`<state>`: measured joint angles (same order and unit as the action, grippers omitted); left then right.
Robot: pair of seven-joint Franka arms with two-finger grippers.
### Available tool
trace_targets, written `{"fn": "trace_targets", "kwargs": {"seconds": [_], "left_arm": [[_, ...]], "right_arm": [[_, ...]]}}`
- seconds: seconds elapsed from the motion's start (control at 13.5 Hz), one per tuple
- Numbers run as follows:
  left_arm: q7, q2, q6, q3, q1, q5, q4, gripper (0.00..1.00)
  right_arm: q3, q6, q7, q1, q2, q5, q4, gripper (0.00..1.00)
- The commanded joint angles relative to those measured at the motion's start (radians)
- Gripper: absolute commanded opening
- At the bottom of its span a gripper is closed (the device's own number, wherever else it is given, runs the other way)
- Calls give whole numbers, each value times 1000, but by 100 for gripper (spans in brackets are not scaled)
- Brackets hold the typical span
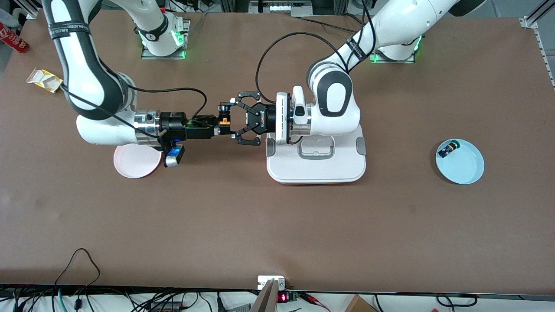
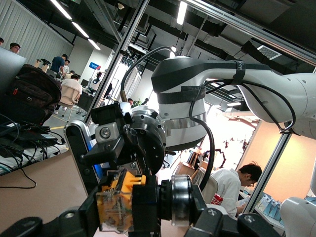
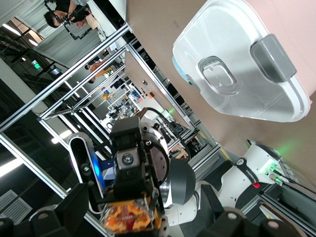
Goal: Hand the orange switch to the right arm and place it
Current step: 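Grasp the switch with the right gripper from the left gripper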
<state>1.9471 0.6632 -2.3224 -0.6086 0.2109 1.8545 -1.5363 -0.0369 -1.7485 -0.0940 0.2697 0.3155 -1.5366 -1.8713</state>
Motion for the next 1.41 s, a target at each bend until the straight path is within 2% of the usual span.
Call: {"fn": "trace_targets", "kwargs": {"seconds": [0.0,0.67,0.74,0.89,1.04,1.19,1.34], "left_arm": [[15,3,-14,0,9,29,21,41],[12,3,-15,0,9,28,21,42],[12,3,-15,0,9,28,21,42],[12,1,-15,0,9,28,21,42],[12,1,-15,1,9,29,21,42],[12,1,-15,0,9,29,21,42],[12,1,-15,0,9,29,21,42]], "right_arm": [[3,41,-33,-21,-19,-10,-11,100],[3,72,-35,-23,-35,-8,-15,100],[3,72,-35,-23,-35,-8,-15,96],[3,72,-36,-23,-35,-8,-15,83],[3,72,-32,-23,-33,-8,-15,54],[3,73,-33,-23,-33,-8,-15,33],[3,73,-33,-23,-32,-8,-15,23]]}}
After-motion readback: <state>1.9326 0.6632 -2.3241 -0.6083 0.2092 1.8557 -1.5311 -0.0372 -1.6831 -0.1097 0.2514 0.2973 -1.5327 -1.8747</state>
